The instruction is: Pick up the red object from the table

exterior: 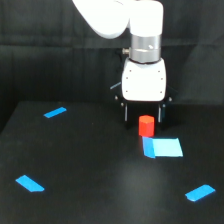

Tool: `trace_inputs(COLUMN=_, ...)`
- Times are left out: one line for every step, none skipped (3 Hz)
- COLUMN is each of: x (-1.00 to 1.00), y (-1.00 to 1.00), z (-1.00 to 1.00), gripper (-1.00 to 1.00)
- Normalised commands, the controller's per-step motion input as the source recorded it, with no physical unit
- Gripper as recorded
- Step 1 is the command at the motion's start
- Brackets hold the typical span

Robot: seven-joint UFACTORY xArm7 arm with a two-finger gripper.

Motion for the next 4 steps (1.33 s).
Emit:
trace_inputs(x=0.15, y=-0.05, z=-0.60, gripper=0.90)
trace_inputs(x=-0.29, y=0.10, z=-0.37, gripper=-0.94)
trace_inputs(x=-0.13, y=-0.11, z=0.11, gripper=-0.94)
trace_inputs(x=-0.07, y=-0.16, z=0.02, gripper=-0.95)
